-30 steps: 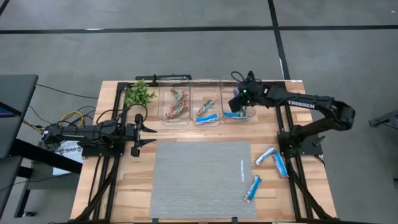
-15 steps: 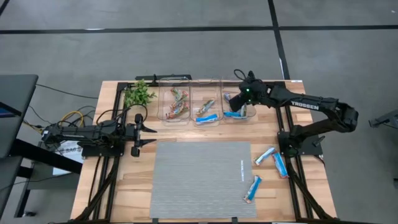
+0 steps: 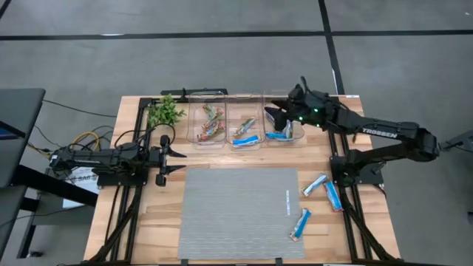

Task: Pick and place Granola Bars by type
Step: Put the yellow granola bar into the middle transparent bin

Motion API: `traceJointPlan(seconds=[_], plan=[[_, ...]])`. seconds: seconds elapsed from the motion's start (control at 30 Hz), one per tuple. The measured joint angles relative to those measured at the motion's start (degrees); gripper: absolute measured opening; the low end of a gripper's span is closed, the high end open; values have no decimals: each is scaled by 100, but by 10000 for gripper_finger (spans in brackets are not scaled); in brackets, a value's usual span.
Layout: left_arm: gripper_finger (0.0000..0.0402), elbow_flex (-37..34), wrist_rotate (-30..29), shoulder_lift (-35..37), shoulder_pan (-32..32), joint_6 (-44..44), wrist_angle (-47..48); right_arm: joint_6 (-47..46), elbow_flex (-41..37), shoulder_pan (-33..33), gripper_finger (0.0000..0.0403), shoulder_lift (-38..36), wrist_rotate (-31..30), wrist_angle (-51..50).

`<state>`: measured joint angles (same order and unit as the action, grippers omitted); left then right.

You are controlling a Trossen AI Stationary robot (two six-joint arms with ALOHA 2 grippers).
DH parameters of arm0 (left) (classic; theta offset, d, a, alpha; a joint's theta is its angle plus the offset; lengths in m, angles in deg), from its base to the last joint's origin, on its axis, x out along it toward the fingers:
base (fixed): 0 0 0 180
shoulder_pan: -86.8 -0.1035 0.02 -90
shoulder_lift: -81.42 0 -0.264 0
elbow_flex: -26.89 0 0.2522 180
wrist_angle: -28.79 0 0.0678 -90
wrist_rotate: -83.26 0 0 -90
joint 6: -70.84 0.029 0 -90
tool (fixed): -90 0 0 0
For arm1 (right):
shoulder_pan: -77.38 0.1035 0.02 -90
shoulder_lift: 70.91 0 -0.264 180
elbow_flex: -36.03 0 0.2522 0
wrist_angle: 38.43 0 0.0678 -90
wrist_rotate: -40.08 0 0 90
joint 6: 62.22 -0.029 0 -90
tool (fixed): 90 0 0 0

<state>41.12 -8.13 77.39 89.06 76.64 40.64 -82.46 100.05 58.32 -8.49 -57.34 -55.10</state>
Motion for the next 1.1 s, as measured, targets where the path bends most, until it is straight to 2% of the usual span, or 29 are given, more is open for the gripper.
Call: traceJointPlan(seconds=[0.23, 0.3, 0.5, 0.63, 0.73, 1.1], plan=[[159, 0, 0, 1, 1, 0, 1, 419, 0, 663, 230, -254, 24, 80], [159, 0, 0, 1, 1, 0, 1, 421, 0, 891, 230, -259, 217, 48], [159, 0, 0, 0, 2, 0, 0, 417, 0, 1858, 230, -206, 1431, 1], [159, 0, -2, 0, 1, 0, 0, 212, 0, 2664, 230, -40, 2412, -325], [159, 0, -2, 2, 0, 0, 0, -9, 0, 3288, 230, 99, 2855, -684], [159, 0, -2, 0, 0, 0, 1, -581, 0, 5214, 230, 756, 2918, -1920]])
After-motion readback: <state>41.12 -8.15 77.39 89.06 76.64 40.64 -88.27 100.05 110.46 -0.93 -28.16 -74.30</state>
